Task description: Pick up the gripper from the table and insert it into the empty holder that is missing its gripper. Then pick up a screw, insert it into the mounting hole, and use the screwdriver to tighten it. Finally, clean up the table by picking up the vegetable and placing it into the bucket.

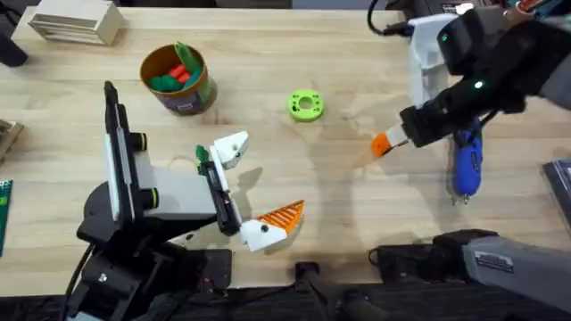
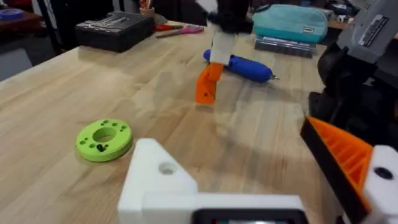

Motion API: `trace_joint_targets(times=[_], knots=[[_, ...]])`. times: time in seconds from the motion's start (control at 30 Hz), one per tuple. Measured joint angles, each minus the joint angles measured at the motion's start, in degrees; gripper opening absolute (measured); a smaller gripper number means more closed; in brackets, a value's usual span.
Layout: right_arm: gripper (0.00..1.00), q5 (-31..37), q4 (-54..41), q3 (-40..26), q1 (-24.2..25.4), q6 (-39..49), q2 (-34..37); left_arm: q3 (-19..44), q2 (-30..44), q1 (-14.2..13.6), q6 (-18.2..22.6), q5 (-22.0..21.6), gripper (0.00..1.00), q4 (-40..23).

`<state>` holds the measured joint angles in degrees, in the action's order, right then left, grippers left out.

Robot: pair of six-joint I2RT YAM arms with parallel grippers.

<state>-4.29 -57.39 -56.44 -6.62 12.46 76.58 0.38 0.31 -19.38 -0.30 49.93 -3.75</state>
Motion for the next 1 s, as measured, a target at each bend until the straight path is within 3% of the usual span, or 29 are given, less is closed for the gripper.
trace_joint_targets(times=[0.17, 0.27, 0.3, 0.5, 0.53, 0.63, 0.83, 0.87, 1.0], knots=[[0.017, -0.02, -3.66, -4.79, -0.01, 0.01, -5.64, 0.0, -0.01, 0.0, 0.0, 0.0, 0.987, 0.0], [0.017, -1.43, -3.68, -5.82, 0.28, -0.01, -12.75, 0.0, -0.01, 0.0, 0.0, 0.0, 0.987, -0.02], [0.017, -7.03, -2.29, -5.75, 2.16, -0.45, -19.52, 0.0, 0.0, 0.0, 0.0, 0.0, 0.987, -0.02], [0.016, -29.49, 10.81, 1.58, 4.98, -6.65, -27.37, 0.0, 0.0, 0.0, 0.0, 0.0, 0.987, -0.09], [0.016, -39.44, 17.47, 7.74, 4.28, -13.62, -26.53, 0.0, 0.01, 0.0, 0.01, 0.0, 0.987, -0.11], [0.015, -47.36, 24.94, 12.93, 2.51, -20.86, -23.6, 0.0, -0.01, 0.0, 0.0, 0.0, 0.987, -0.11], [0.015, -57.88, 32.85, 15.31, -4.46, -29.95, -15.37, 0.0, -0.01, 0.0, 0.0, 0.0, 0.988, -0.11], [0.015, -61.42, 37.83, 15.36, -8.42, -33.39, -10.42, 0.0, -0.01, 0.0, 0.0, 0.0, 0.987, -0.11], [0.015, -65.5, 46.45, 15.36, -12.49, -38.22, -3.99, 0.0, 0.0, 0.0, 0.0, 0.0, 0.987, -0.11]])
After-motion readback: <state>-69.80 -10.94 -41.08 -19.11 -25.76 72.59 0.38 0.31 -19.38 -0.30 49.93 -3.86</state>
